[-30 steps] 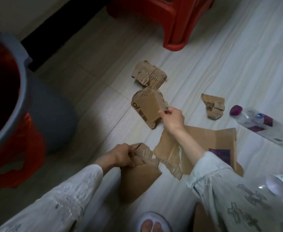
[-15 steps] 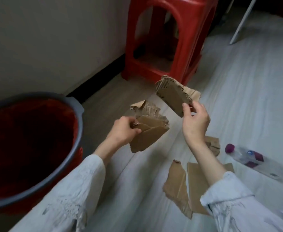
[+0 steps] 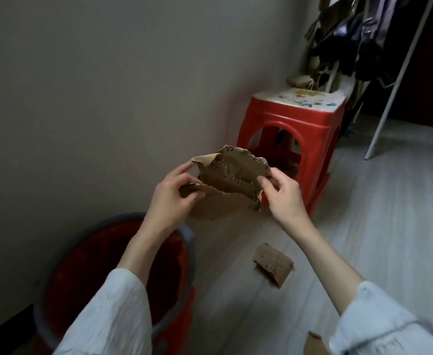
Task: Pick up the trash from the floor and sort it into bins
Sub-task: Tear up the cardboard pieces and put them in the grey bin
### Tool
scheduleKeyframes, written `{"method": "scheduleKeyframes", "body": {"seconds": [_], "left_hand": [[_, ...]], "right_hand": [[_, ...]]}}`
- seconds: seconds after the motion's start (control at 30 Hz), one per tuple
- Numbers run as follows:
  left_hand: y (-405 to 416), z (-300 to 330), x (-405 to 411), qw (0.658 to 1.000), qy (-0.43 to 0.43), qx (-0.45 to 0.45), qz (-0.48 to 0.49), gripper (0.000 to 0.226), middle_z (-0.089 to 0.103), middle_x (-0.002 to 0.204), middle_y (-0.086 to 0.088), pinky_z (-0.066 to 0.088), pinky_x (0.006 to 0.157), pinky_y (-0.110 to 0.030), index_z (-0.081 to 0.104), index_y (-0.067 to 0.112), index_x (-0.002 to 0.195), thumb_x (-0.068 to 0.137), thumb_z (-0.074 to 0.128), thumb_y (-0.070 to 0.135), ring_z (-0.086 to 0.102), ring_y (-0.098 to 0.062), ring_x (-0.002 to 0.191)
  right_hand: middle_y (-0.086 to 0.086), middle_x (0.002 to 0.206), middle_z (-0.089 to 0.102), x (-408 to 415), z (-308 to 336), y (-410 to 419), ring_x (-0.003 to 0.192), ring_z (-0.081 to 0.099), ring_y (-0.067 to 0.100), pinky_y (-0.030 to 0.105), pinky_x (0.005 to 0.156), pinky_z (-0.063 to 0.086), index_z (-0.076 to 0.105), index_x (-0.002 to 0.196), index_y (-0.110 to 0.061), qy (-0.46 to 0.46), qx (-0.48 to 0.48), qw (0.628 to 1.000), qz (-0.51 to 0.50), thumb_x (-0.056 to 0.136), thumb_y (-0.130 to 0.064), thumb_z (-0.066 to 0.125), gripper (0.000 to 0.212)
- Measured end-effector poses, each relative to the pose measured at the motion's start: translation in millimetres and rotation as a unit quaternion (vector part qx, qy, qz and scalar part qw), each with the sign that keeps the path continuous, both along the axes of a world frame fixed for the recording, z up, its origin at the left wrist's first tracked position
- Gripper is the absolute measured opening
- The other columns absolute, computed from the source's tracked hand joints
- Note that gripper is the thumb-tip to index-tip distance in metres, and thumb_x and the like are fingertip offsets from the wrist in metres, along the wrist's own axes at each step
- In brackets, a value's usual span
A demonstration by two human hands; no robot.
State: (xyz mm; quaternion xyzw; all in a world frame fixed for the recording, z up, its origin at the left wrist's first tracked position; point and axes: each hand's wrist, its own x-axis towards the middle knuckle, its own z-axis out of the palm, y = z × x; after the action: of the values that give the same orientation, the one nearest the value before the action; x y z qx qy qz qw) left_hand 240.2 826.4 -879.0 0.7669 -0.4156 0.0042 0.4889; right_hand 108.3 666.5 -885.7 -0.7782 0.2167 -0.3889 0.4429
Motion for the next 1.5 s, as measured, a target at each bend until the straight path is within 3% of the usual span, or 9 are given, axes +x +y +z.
{"method": "scheduleKeyframes", "body": {"seconds": [0.2,0.43,0.57,0.87,1.07,1.23,1.33,1.43,1.5], "left_hand": [[60,17,37,0.991,0.106,-0.071,0.034,0.019,0.055,0.119,0.008,0.048,0.088,-0.023,0.066,0.022,0.087,0.081,0.066,0.004,0.055,-0.01,0.11],[96,11,45,0.983,0.157,-0.057,0.069,0.023,0.065,0.095,0.01,0.048,0.067,-0.008,0.067,0.026,0.081,0.078,0.069,0.004,0.06,0.005,0.083],[119,7,58,0.964,0.201,-0.108,0.138,0.021,0.066,0.08,0.005,0.049,0.061,-0.007,0.065,0.021,0.08,0.078,0.069,0.0,0.063,0.004,0.065],[134,-57,71,0.97,0.109,0.192,0.103,0.041,0.058,0.091,-0.004,0.041,0.066,-0.022,0.04,0.019,0.096,0.075,0.069,-0.001,0.056,-0.019,0.086],[142,-81,79,0.931,0.128,0.339,0.042,0.037,0.065,0.093,0.001,0.048,0.084,-0.027,0.057,0.022,0.1,0.074,0.072,0.002,0.061,-0.014,0.093],[156,-74,80,0.881,0.24,0.405,-0.032,0.024,0.067,0.081,0.003,0.049,0.077,-0.018,0.068,0.008,0.103,0.081,0.066,-0.003,0.062,-0.006,0.078],[165,-71,80,0.9,0.276,0.336,0.024,0.019,0.068,0.077,-0.005,0.051,0.064,-0.016,0.068,0.008,0.096,0.083,0.062,-0.004,0.063,-0.007,0.068],[171,-77,92,0.949,0.15,0.202,0.188,0.024,0.066,0.083,-0.012,0.046,0.064,-0.021,0.065,0.009,0.104,0.085,0.056,-0.004,0.06,-0.012,0.069],[174,-79,98,0.948,0.057,0.159,0.268,0.029,0.063,0.093,-0.014,0.043,0.074,-0.028,0.063,0.008,0.112,0.084,0.062,0.003,0.056,-0.021,0.08]], "right_hand": [[-0.008,0.088,0.068,56,10,47,0.085,0.065,0.017,0.037,0.083,0.052,0.063,0.088,-0.033,-0.024,0.041,0.993,0.106,0.092,-0.007,0.053,0.028],[-0.008,0.084,0.067,66,-18,76,0.068,0.059,-0.01,0.007,0.064,0.045,0.066,0.095,-0.015,-0.032,0.111,0.979,0.167,0.091,0.0,0.053,0.02],[0.004,0.077,0.07,68,-20,71,0.067,0.058,0.009,0.027,0.065,0.047,0.072,0.087,-0.024,-0.007,0.085,0.992,0.093,0.087,-0.011,0.063,0.016],[0.008,0.108,0.071,73,-43,97,0.098,0.065,0.018,0.012,0.082,0.039,0.07,0.108,-0.005,0.098,-0.071,0.991,0.055,0.085,-0.012,0.065,0.024],[0.013,0.104,0.071,72,-38,108,0.094,0.065,0.029,0.038,0.087,0.05,0.07,0.107,-0.005,0.089,-0.161,0.979,0.088,0.084,-0.008,0.065,0.023],[0.008,0.102,0.072,76,-48,116,0.096,0.064,0.027,0.036,0.087,0.049,0.071,0.107,-0.008,0.112,-0.226,0.96,0.121,0.086,-0.011,0.063,0.023],[0.003,0.1,0.072,80,-51,123,0.095,0.064,0.023,0.035,0.084,0.048,0.07,0.108,-0.012,0.122,-0.252,0.95,0.136,0.088,-0.014,0.061,0.022],[0.002,0.097,0.072,82,-50,132,0.092,0.064,0.021,0.034,0.081,0.049,0.071,0.106,-0.013,0.117,-0.277,0.942,0.149,0.088,-0.015,0.061,0.021],[0.002,0.092,0.073,83,-52,140,0.087,0.065,0.021,0.035,0.076,0.051,0.072,0.102,-0.013,0.108,-0.295,0.934,0.17,0.087,-0.016,0.061,0.02]]}}
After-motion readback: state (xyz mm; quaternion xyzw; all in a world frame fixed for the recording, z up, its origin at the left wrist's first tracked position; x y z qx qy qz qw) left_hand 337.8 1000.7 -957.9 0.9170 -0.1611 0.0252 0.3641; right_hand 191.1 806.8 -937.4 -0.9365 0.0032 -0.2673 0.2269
